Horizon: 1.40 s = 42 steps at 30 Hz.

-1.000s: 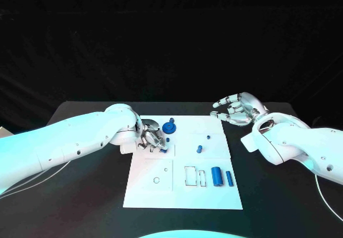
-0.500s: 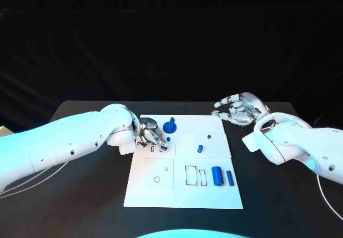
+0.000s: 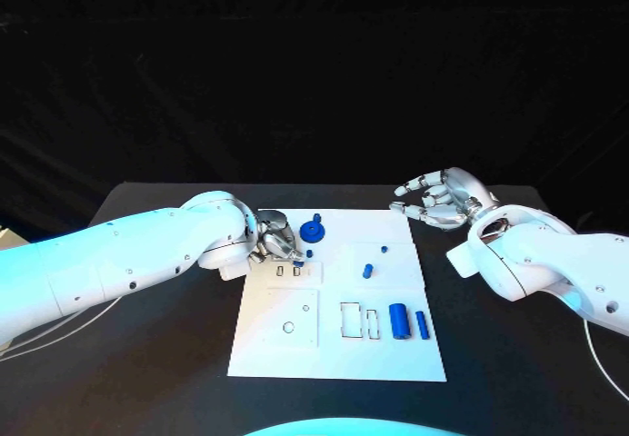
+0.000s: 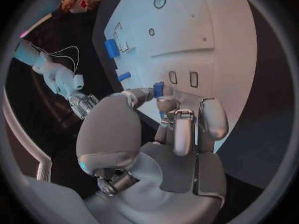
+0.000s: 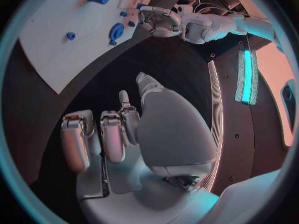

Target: Assemble the parts on the task board

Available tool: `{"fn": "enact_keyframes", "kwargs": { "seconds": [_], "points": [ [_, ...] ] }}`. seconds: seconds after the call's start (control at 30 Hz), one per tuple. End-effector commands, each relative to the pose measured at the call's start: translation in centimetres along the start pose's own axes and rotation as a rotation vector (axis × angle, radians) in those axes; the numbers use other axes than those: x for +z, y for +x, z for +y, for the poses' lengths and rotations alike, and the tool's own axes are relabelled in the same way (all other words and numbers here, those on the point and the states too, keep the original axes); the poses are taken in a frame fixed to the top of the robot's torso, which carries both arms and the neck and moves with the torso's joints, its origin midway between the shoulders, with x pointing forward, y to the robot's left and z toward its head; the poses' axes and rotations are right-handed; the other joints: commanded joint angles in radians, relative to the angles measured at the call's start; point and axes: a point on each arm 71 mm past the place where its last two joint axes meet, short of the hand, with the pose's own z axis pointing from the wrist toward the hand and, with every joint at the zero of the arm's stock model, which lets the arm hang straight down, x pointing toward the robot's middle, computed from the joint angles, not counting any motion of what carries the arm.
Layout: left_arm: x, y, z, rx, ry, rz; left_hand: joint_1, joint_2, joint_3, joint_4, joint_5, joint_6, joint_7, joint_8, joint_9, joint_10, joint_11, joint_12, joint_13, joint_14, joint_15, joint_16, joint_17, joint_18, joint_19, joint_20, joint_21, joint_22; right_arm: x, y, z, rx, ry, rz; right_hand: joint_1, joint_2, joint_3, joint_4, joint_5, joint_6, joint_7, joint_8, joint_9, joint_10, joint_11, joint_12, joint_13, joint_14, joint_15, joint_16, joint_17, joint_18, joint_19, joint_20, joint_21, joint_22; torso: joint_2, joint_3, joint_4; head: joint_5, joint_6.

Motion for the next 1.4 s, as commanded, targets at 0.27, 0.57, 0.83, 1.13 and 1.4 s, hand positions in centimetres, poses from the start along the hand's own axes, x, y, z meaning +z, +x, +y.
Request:
{"fn": "enact_keyframes", "kwargs": {
  "seconds": [0.27, 0.57, 0.83, 1.13, 1.4],
  "points": [
    [0.2, 0.2, 0.0, 0.076, -0.021, -0.016, -0.002, 0.002, 0.192, -0.186, 0.008, 0.031, -0.025, 0.004, 0.129, 0.009, 0.002, 0.007, 0.004, 0.088, -0.007, 0.004, 0.191, -0.019, 0.007, -0.001, 0.004, 0.003, 0.0, 0.2, 0.1, -0.003, -0.007, 0.024, -0.018, 0.001, 0.000, 0.002, -0.005, 0.006, -0.003, 0.005, -0.002, 0.001, -0.002, 0.001, 0.110, 0.099, 0.003, -0.005, 0.241, -0.007, 0.105, 0.003, 0.004, 0.263, 0.002, -0.0003, -0.0029, 0.007, -0.003],
    [0.2, 0.5, 0.1, 0.072, -0.025, 0.005, -0.003, 0.002, 0.193, -0.187, 0.010, 0.031, -0.025, 0.004, 0.129, 0.010, 0.002, 0.009, 0.007, 0.088, -0.007, 0.004, 0.191, -0.019, 0.006, -0.001, 0.004, 0.003, 0.0, 0.3, 0.1, -0.003, -0.004, 0.029, -0.020, 0.001, -0.001, 0.002, -0.006, 0.006, -0.003, 0.004, -0.002, 0.000, -0.002, 0.000, 0.109, 0.099, 0.003, -0.005, 0.239, -0.007, 0.105, 0.003, 0.004, 0.263, 0.001, 0.0002, -0.0006, 0.003, -0.007],
    [0.3, 0.7, 0.2, 0.075, -0.030, 0.014, -0.005, 0.002, 0.194, -0.186, 0.011, 0.032, -0.025, 0.004, 0.130, 0.011, 0.002, 0.010, 0.008, 0.088, -0.007, 0.003, 0.189, -0.019, 0.007, -0.002, 0.005, 0.003, -0.1, 0.3, 0.1, -0.003, -0.003, 0.031, -0.021, 0.001, -0.001, 0.002, -0.007, 0.006, -0.003, 0.004, -0.002, 0.000, -0.002, 0.000, 0.109, 0.099, 0.003, -0.005, 0.240, -0.007, 0.105, 0.003, 0.004, 0.263, 0.002, -0.0009, -0.0016, 0.004, -0.008],
    [0.6, 1.2, 0.2, 0.084, -0.035, 0.043, -0.008, 0.002, 0.195, -0.185, 0.013, 0.032, -0.025, 0.004, 0.130, 0.011, 0.002, 0.008, 0.007, 0.087, -0.007, 0.003, 0.188, -0.019, 0.007, -0.002, 0.005, 0.004, -0.1, 0.3, 0.1, -0.003, -0.004, 0.032, -0.021, 0.001, -0.001, 0.002, -0.007, 0.006, -0.003, 0.004, -0.002, 0.000, -0.002, 0.000, 0.109, 0.099, 0.003, -0.005, 0.240, -0.007, 0.105, 0.003, 0.004, 0.263, 0.002, -0.0019, -0.0016, 0.001, -0.012],
    [0.7, 1.4, 0.3, 0.094, -0.039, 0.062, -0.009, 0.003, 0.196, -0.185, 0.013, 0.032, -0.025, 0.004, 0.130, 0.011, 0.002, 0.009, 0.007, 0.088, -0.007, 0.003, 0.189, -0.020, 0.008, -0.002, 0.005, 0.004, -0.1, 0.3, 0.1, -0.003, -0.003, 0.034, -0.023, 0.001, -0.002, 0.002, -0.010, 0.005, -0.003, 0.004, -0.002, 0.000, -0.002, 0.000, 0.109, 0.099, 0.003, -0.005, 0.240, -0.007, 0.105, 0.003, 0.004, 0.263, 0.001, -0.0017, 0.0002, 0.000, -0.015]
  ]
}}
